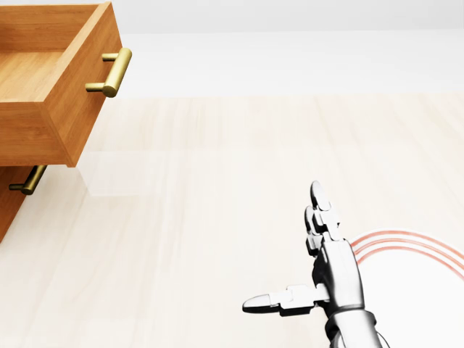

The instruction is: Put the bowl on top of the cabinet.

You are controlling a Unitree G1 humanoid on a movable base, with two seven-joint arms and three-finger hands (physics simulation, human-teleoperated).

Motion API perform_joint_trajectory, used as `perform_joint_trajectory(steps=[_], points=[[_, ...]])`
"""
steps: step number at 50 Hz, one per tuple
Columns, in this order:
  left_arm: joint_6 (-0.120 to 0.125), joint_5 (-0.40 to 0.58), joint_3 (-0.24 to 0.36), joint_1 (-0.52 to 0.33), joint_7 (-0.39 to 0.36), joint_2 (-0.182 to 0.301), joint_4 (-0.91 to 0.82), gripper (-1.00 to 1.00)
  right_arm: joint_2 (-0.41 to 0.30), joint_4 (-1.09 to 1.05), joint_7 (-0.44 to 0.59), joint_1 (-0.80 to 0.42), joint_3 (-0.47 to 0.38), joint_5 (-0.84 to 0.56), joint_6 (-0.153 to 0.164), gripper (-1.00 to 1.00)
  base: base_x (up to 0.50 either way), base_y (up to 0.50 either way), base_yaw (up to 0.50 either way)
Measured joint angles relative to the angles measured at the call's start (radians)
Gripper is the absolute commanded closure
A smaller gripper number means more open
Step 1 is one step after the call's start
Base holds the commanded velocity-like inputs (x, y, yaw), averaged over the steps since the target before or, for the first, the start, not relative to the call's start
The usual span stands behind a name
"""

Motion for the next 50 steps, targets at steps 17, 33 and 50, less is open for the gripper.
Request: perform_joint_trajectory(steps=[17, 33, 50], points=[[0.0, -0.019, 0.0, 0.036, 0.0, 0.007, -0.057, -1.0, 0.0, -0.01, 0.0, 0.006, 0.002, -0.001, 0.003, -1.0, 0.0, 0.0, 0.0], [0.085, -0.101, 0.127, 0.274, -0.011, -0.014, -0.672, -1.0, 0.0, -0.009, -0.001, 0.006, 0.003, -0.001, 0.001, -1.0, 0.0, 0.0, 0.0], [0.175, -0.158, 0.279, 0.496, -0.121, -0.087, -1.336, -1.0, 0.0, -0.017, 0.002, 0.01, 0.002, 0.0, 0.002, -1.0, 0.0, 0.0, 0.0]])
